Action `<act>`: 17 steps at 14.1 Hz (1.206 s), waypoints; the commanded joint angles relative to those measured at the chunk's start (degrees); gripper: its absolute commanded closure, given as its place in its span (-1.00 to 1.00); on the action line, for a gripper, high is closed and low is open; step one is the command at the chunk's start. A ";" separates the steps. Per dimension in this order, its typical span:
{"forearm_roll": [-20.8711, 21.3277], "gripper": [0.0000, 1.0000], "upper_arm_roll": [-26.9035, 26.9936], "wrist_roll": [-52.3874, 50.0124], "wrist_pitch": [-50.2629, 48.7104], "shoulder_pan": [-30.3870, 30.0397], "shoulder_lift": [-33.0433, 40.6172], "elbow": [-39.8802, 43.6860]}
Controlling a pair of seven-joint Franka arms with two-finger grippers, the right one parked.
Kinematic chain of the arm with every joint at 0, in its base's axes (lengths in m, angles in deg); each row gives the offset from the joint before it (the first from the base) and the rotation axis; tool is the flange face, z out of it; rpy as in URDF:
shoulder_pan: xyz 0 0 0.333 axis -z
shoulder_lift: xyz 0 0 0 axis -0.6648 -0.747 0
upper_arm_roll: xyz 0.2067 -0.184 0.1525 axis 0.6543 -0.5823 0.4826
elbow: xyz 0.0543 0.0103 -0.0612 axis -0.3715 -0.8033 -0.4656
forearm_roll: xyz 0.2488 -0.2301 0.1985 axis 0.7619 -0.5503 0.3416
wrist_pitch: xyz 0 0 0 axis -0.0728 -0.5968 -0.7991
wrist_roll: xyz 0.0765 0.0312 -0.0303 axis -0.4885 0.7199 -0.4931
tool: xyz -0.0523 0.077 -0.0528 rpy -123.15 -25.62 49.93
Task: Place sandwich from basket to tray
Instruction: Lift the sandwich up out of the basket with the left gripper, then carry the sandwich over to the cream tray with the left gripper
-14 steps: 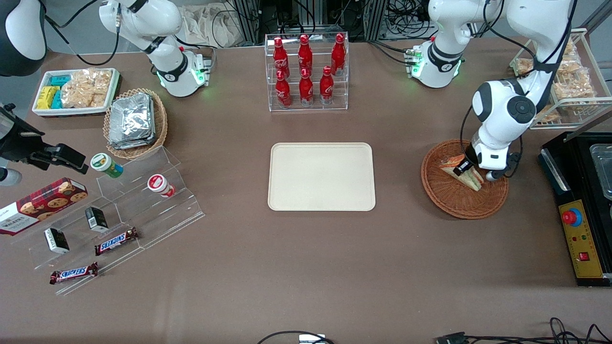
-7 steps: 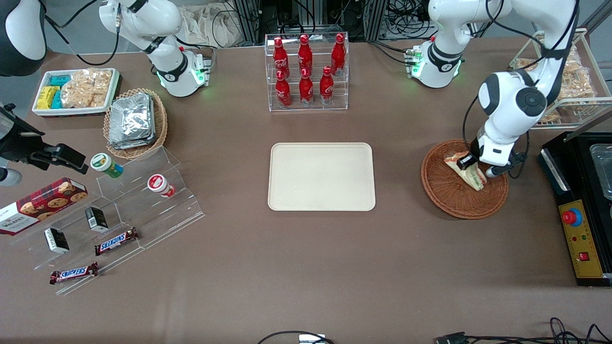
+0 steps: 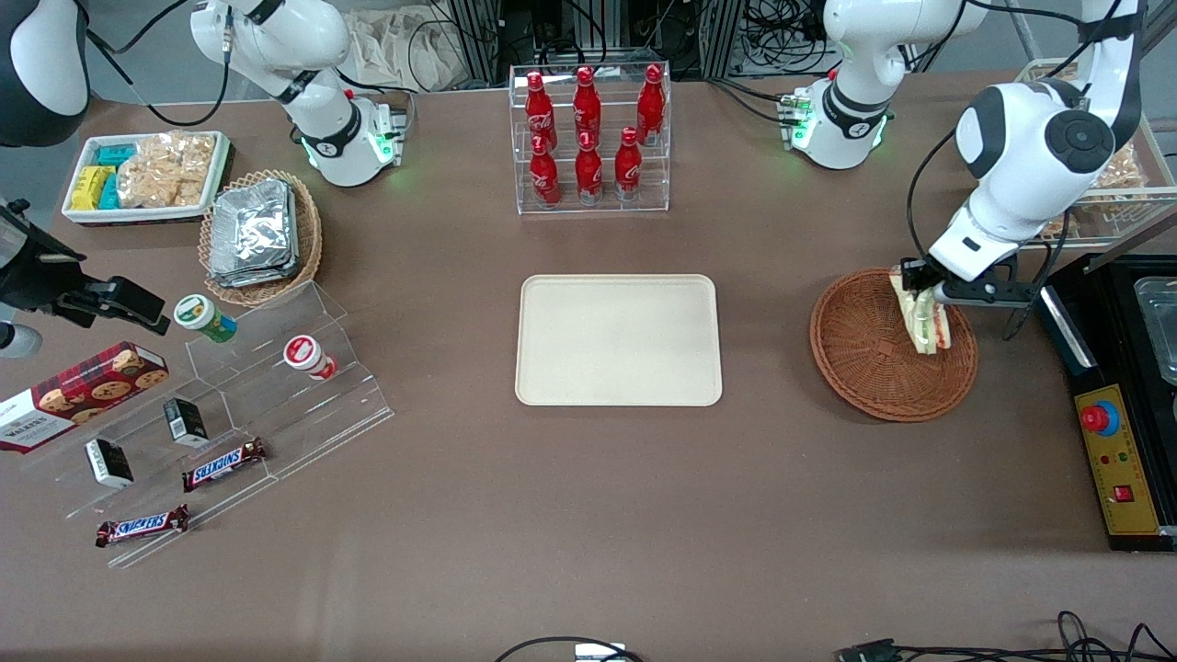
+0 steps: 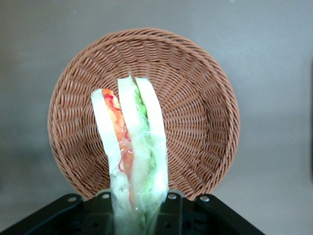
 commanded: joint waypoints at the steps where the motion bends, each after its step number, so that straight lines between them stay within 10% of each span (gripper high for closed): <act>1: -0.15 0.94 -2.95 7.76 -1.61 0.25 1.77 0.84; 17: -4.20 0.93 -31.77 -22.51 -3.99 0.25 -15.79 21.31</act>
